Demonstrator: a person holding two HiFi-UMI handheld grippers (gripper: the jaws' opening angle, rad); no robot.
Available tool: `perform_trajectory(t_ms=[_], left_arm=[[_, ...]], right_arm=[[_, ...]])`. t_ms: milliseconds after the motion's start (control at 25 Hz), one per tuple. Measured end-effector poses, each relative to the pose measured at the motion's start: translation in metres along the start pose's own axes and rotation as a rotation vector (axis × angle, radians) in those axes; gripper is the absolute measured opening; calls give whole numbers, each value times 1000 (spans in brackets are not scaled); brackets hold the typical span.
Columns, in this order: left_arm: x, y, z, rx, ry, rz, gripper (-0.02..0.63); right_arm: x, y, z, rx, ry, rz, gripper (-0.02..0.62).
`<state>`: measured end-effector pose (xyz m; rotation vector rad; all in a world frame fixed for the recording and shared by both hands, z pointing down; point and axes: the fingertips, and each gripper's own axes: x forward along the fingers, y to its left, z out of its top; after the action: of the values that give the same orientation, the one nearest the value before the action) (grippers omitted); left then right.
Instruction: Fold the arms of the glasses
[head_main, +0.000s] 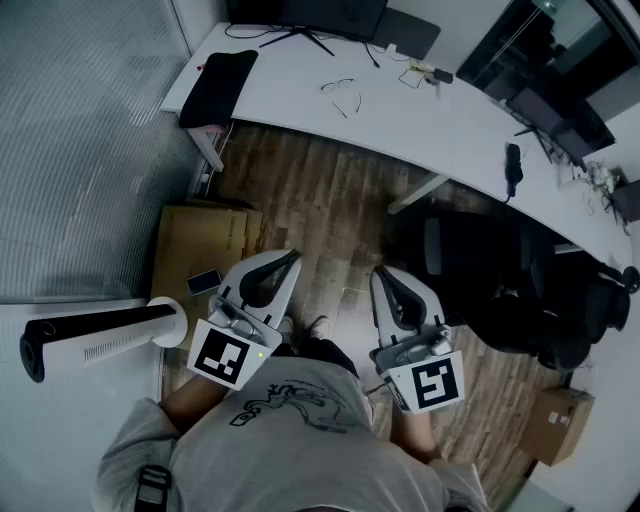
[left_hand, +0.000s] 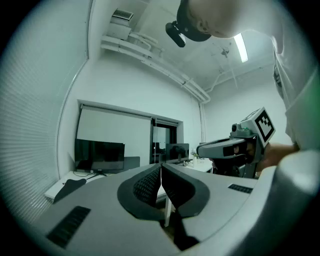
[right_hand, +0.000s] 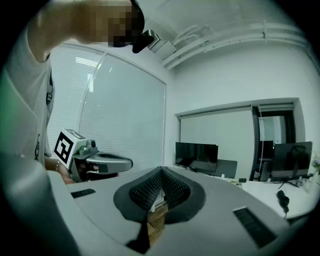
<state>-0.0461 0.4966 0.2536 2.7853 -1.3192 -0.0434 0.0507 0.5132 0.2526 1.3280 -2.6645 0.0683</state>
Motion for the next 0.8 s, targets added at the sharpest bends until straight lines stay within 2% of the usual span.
perform_trajectory(t_ms=[320,440,560,800], left_arm=[[-57,-7,10,-12,-14,17,21],[-68,-10,5,-9,8,1,21],[-78,-10,11,-19,-27,-14,22],[-88,-12,9,-23,-18,-35,22]], right_arm=[[-26,54,18,-32,-27,15,9],[-30,65,21,-20,-47,8,9],[-31,76,21,-20,-54,-3,9],[-33,86,18,-8,-54,-16,9]])
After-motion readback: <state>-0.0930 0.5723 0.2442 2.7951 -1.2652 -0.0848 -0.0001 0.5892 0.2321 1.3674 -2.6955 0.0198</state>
